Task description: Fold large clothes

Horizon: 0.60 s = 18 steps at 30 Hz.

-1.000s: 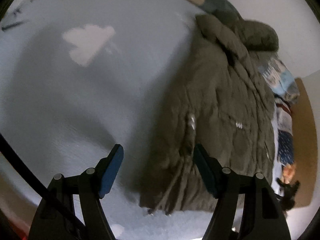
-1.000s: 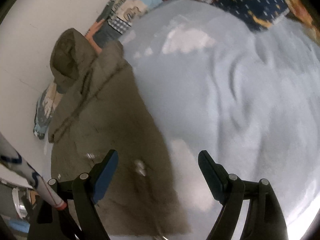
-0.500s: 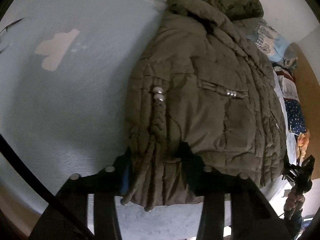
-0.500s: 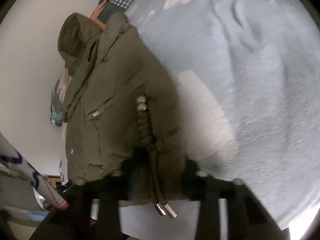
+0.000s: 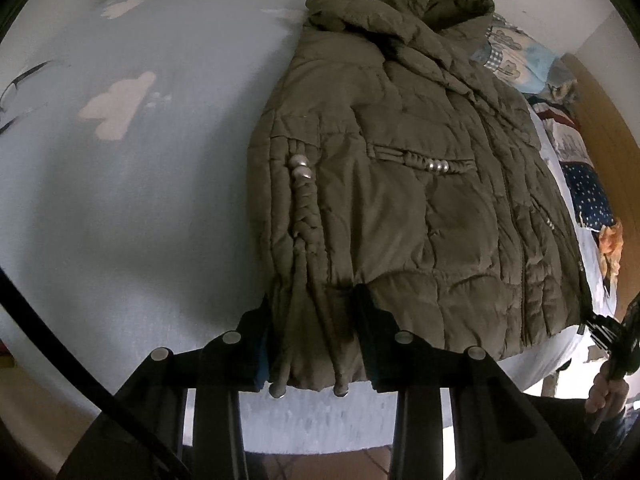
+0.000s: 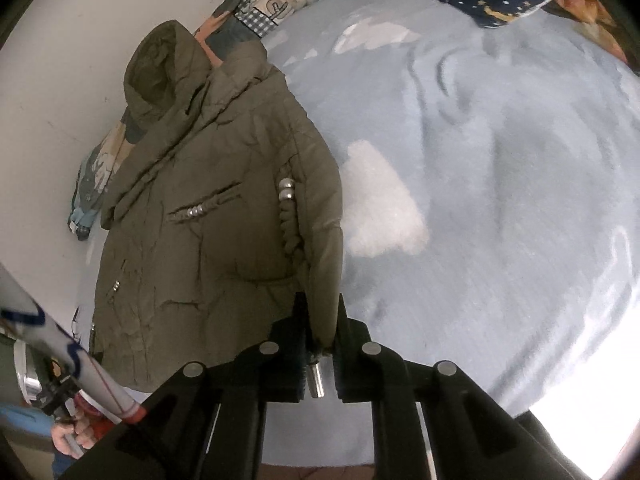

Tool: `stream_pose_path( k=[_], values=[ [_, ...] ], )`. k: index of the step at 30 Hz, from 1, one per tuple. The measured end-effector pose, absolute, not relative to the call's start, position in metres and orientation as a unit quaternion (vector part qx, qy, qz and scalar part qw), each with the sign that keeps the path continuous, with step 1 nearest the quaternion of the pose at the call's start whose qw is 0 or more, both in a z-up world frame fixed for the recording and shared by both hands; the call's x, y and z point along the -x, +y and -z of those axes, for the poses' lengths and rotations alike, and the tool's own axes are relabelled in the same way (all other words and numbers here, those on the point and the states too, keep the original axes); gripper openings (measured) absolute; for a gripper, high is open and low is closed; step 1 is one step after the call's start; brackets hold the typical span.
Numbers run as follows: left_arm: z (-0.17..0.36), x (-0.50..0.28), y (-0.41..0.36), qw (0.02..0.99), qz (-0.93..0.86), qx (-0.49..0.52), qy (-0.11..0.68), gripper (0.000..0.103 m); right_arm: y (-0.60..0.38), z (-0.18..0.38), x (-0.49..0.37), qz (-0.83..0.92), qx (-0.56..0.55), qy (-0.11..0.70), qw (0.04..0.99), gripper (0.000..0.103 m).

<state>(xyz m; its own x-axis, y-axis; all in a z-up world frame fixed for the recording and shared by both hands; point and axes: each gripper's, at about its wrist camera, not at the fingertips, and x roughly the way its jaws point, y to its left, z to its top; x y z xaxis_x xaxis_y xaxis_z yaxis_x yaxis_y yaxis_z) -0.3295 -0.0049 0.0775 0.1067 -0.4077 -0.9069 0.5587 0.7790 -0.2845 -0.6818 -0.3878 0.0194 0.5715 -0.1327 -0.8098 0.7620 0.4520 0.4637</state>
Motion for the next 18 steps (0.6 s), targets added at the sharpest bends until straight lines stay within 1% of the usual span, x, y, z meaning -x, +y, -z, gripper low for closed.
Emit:
stream_pose_path(
  k=[4,5,6,7,8,10,12,13,14,18],
  values=[
    [-0.082,0.327,-0.004,0.753,0.321,-0.075,0.569,0.034,-0.387,-0.021,0.674,0.294,-0.427,0.363,0.774,0.009],
    [-0.083,0.326,-0.003,0.759,0.311,-0.078,0.567,0.04,-0.387,-0.023,0.674,0.296,-0.424,0.363,0.775,0.009],
    [-0.084,0.326,0.0,0.767,0.299,-0.08,0.563,0.043,-0.387,-0.023,0.674,0.298,-0.42,0.363,0.776,0.009],
    [-0.086,0.325,0.003,0.773,0.29,-0.08,0.558,0.046,-0.385,-0.024,0.672,0.3,-0.415,0.365,0.778,0.01],
    [-0.09,0.321,0.006,0.782,0.283,-0.075,0.55,0.047,-0.386,-0.025,0.671,0.301,-0.414,0.365,0.777,0.012],
    [-0.098,0.318,0.011,0.801,0.265,-0.074,0.532,0.047,-0.388,-0.023,0.674,0.314,-0.426,0.361,0.768,0.023],
    [-0.106,0.315,0.015,0.814,0.255,-0.059,0.518,0.05,-0.393,-0.024,0.681,0.344,-0.428,0.363,0.753,0.055],
    [-0.111,0.313,0.016,0.821,0.252,-0.048,0.511,0.05,-0.393,-0.026,0.684,0.356,-0.428,0.356,0.751,0.06],
    [-0.116,0.311,0.017,0.828,0.248,-0.039,0.502,0.051,-0.395,-0.03,0.689,0.37,-0.426,0.346,0.749,0.061],
    [-0.135,0.317,0.001,0.846,0.256,-0.008,0.468,0.057,-0.391,-0.054,0.686,0.404,-0.385,0.302,0.773,0.061]
  ],
)
